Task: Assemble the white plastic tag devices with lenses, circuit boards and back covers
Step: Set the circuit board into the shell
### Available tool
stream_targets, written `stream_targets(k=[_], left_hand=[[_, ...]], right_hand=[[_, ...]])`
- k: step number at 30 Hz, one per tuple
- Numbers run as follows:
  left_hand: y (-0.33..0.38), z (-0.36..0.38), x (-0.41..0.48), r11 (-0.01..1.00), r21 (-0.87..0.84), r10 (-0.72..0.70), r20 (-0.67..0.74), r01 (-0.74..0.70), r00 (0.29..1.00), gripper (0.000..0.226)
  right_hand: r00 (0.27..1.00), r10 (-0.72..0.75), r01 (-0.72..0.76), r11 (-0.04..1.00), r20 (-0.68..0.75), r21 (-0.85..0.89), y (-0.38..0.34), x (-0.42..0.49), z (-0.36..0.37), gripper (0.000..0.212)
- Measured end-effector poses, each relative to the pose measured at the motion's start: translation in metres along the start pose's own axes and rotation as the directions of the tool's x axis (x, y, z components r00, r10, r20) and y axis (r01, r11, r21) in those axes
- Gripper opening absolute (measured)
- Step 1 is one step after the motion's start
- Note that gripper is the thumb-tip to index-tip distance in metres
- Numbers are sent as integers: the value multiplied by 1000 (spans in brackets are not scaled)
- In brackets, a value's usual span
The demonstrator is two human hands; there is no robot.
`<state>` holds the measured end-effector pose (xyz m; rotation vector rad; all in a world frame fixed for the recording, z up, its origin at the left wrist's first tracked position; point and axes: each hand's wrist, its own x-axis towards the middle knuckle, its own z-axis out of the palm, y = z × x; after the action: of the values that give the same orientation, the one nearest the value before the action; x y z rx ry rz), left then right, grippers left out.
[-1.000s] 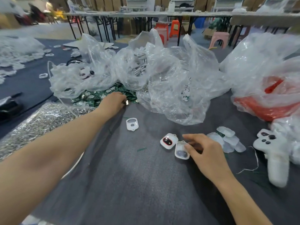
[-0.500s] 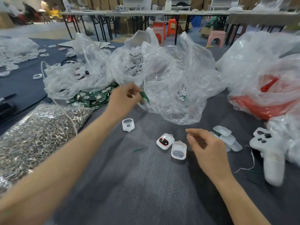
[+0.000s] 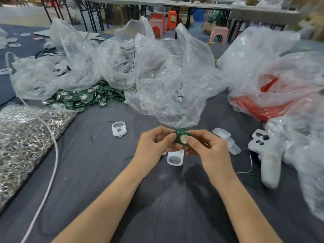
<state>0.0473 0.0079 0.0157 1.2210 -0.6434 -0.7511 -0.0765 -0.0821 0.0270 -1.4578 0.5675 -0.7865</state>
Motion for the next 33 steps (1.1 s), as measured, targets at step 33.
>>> stream_targets(k=[33], left_hand=[[-5,-32,8,365,854,-10,402,-371,916,54]], right_hand=[[956,248,-219,959,-156,178,2,9,-18,17]])
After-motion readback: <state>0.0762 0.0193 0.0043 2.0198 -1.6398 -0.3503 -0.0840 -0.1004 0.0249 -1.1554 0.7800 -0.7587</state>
